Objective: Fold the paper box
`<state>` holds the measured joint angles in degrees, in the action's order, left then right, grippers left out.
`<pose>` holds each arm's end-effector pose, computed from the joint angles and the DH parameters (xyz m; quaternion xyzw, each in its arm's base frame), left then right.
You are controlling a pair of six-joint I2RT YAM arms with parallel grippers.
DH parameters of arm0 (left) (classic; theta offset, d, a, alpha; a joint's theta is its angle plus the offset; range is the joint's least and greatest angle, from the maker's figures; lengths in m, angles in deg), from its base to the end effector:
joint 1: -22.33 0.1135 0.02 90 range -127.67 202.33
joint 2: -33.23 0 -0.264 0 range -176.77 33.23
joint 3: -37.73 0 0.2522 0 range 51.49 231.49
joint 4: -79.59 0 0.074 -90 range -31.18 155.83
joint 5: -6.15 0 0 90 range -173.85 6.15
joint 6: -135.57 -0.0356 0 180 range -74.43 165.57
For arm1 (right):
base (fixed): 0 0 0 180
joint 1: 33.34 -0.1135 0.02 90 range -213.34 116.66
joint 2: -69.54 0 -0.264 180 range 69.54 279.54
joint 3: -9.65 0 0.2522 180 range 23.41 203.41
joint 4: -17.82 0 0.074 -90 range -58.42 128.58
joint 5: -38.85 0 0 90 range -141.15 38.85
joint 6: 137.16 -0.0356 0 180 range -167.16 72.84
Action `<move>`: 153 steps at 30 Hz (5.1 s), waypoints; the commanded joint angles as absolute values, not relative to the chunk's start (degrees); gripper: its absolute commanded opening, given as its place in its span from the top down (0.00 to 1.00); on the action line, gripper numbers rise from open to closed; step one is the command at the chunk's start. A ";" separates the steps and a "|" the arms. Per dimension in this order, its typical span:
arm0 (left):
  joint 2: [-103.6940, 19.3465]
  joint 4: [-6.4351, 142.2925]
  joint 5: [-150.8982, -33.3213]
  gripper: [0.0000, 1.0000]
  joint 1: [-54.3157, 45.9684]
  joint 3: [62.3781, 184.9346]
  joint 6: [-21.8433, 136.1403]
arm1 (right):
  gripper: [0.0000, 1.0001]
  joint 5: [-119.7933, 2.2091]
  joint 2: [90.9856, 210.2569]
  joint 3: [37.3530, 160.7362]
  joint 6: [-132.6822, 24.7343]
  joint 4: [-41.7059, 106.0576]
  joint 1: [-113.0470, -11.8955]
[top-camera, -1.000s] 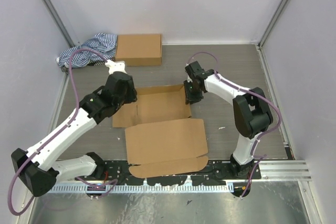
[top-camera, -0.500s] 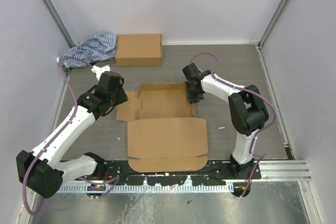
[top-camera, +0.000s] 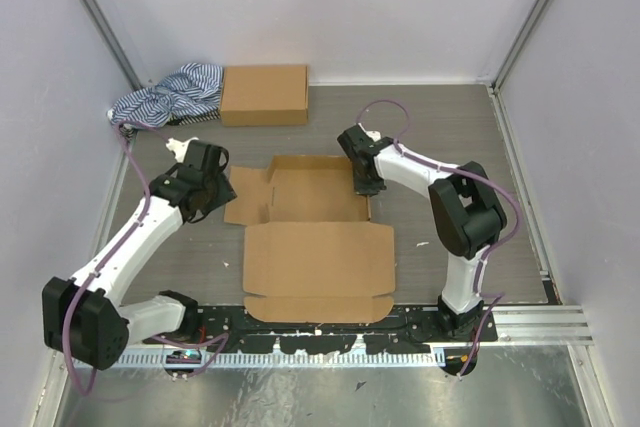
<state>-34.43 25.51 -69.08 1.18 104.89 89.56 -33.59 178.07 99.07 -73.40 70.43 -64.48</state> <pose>0.2221 -0.0762 0.2671 -0.2254 0.9183 -0.0592 0.3201 0.3274 0.1853 0.1788 -0.0175 0.9759 -0.0568 0.2101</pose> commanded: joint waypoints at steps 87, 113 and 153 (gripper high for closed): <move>-35.86 74.91 -93.15 0.60 15.12 76.91 84.15 | 0.99 -59.41 169.90 90.51 -63.77 57.31 -53.56; -33.33 68.11 -98.27 1.00 15.12 83.51 84.55 | 0.99 -58.12 172.98 92.03 -64.36 58.57 -53.58; -34.67 73.32 -103.86 0.42 8.90 84.74 85.77 | 0.99 -52.95 176.92 95.94 -65.71 61.26 -58.11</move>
<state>-36.63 73.62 -104.12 8.94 84.11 87.28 -53.72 175.73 94.89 -65.09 61.54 -57.88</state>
